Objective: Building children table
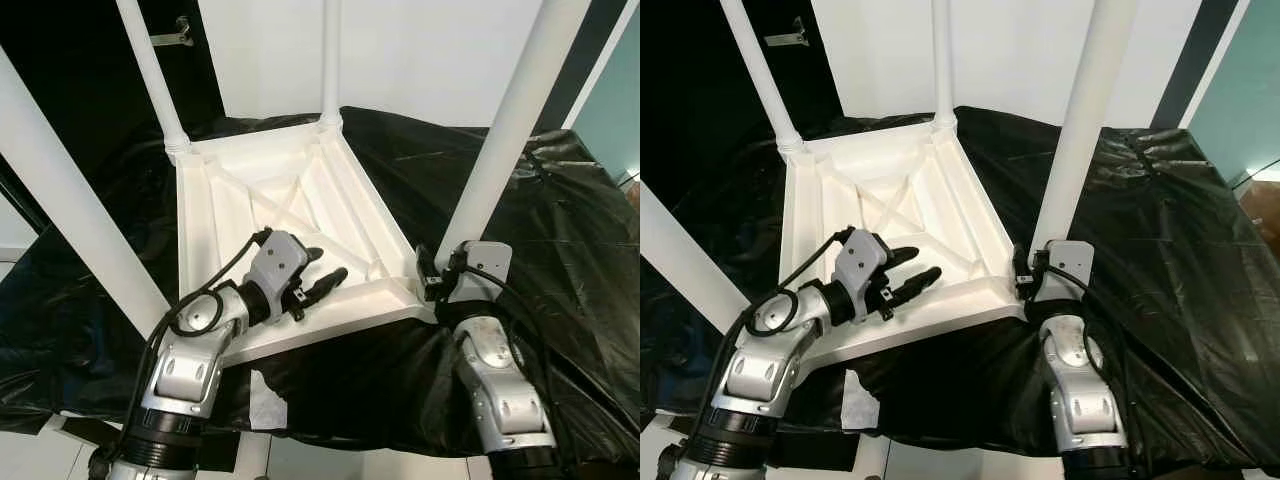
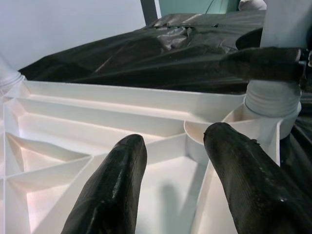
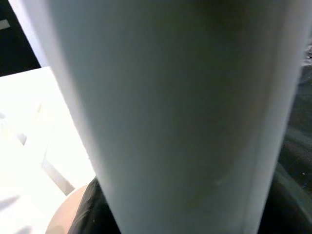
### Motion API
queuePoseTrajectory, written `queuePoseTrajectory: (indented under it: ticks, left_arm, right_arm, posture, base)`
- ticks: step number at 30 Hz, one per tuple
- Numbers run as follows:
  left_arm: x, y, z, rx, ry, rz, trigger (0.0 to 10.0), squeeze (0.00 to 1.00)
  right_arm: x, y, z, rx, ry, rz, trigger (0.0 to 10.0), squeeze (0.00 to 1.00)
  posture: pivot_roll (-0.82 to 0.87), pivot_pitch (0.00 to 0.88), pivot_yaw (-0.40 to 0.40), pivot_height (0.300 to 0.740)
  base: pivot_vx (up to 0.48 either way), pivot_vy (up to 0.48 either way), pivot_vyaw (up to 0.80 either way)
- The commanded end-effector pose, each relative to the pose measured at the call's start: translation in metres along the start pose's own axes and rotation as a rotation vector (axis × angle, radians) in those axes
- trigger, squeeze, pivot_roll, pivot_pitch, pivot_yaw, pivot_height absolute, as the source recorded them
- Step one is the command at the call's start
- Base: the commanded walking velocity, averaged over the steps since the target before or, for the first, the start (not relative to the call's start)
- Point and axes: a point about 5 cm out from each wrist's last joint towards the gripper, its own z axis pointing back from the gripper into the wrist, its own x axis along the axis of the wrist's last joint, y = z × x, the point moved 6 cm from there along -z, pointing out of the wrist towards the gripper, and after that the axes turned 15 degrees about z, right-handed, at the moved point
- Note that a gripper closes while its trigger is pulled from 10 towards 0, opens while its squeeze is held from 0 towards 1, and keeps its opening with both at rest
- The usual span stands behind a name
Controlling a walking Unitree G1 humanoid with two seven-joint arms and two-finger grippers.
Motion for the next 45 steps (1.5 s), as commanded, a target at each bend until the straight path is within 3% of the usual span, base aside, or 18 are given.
queuePoseTrajectory:
  ticks: [1,5,6,10,14,22,23,27,31,33,40,41,42,43,45]
  left_arm:
    - [0.001,0.015,-0.001,0.120,-0.022,0.007,10.0,0.00]
    - [0.002,0.012,-0.004,0.104,-0.028,0.006,10.0,0.00]
    - [0.002,0.005,-0.007,0.081,-0.032,0.007,10.0,0.00]
    - [-0.001,-0.003,-0.009,0.051,-0.029,0.010,10.0,0.00]
    - [-0.003,-0.015,-0.015,0.001,-0.026,0.020,10.0,0.00]
    - [-0.002,-0.024,-0.016,-0.043,-0.024,0.028,10.0,0.00]
    - [-0.003,-0.027,-0.014,-0.057,-0.019,0.033,10.0,0.00]
    - [-0.009,-0.034,-0.007,-0.096,0.004,0.023,10.0,0.00]
    - [-0.017,-0.042,0.003,-0.132,0.032,0.030,10.0,0.00]
    - [-0.017,-0.042,0.003,-0.132,0.032,0.030,10.0,0.00]
    - [-0.032,-0.044,0.007,-0.078,0.079,0.094,10.0,0.00]
    - [-0.036,-0.045,0.007,-0.065,0.090,0.105,10.0,0.00]
    - [-0.036,-0.045,0.007,-0.065,0.090,0.105,10.0,0.00]
    - [-0.041,-0.044,0.007,-0.034,0.096,0.108,10.0,0.00]
    - [-0.041,-0.044,0.007,-0.034,0.096,0.108,10.0,0.00]
  right_arm:
    - [-0.020,-0.003,0.005,-0.019,0.090,0.018,10.0,0.00]
    - [-0.018,-0.004,0.005,-0.019,0.083,0.031,10.0,0.02]
    - [-0.013,-0.006,0.005,-0.022,0.062,0.024,10.0,1.00]
    - [-0.007,-0.005,0.004,0.013,0.026,0.039,10.0,1.00]
    - [0.001,-0.004,0.008,0.123,-0.043,0.040,10.0,1.00]
    - [0.004,-0.011,0.012,0.267,-0.097,0.036,10.0,1.00]
    - [0.003,-0.015,0.010,0.316,-0.104,0.045,10.0,0.00]
    - [0.002,-0.018,0.007,0.423,-0.120,0.063,10.0,0.00]
    - [0.004,-0.009,0.004,0.572,-0.146,0.095,10.0,0.00]
    - [0.004,-0.009,0.004,0.572,-0.146,0.095,10.0,0.00]
    - [-0.002,0.018,0.002,0.806,-0.149,0.126,10.0,0.00]
    - [-0.002,0.023,0.002,0.843,-0.153,0.138,9.2,0.00]
    - [-0.002,0.023,0.002,0.843,-0.153,0.138,9.2,0.00]
    - [-0.003,0.029,0.000,0.877,-0.160,0.154,8.3,0.00]
    - [-0.003,0.029,0.000,0.877,-0.160,0.154,8.3,0.00]
  posture:
    - [0.00,0.056,0.010,0.740]
    - [0.00,0.046,0.007,0.740]
    - [-0.01,0.040,0.011,0.740]
    - [-0.02,0.036,0.015,0.740]
    - [-0.03,0.022,0.016,0.740]
    - [-0.04,0.011,0.022,0.740]
    - [-0.05,0.004,0.025,0.740]
    - [-0.05,0.000,0.029,0.740]
    - [-0.04,0.000,0.033,0.740]
    - [-0.04,0.000,0.033,0.740]
    - [-0.02,0.000,0.039,0.740]
    - [-0.02,0.000,0.039,0.740]
    - [-0.02,0.000,0.039,0.740]
    - [-0.02,0.000,0.038,0.740]
    - [-0.02,0.000,0.038,0.740]
  base:
    - [0.000,0.000,0.00]
    - [0.000,0.000,0.00]
    - [0.000,0.000,0.00]
    - [0.000,0.000,0.00]
    - [0.000,0.000,0.00]
    - [0.000,0.000,0.00]
    - [0.000,0.000,0.00]
    - [0.000,0.000,0.00]
    - [0.000,0.000,0.00]
    - [0.000,0.000,0.00]
    - [0.000,0.000,0.00]
    - [0.000,0.000,0.00]
    - [0.000,0.000,0.00]
    - [0.000,0.000,0.00]
    - [0.000,0.000,0.00]
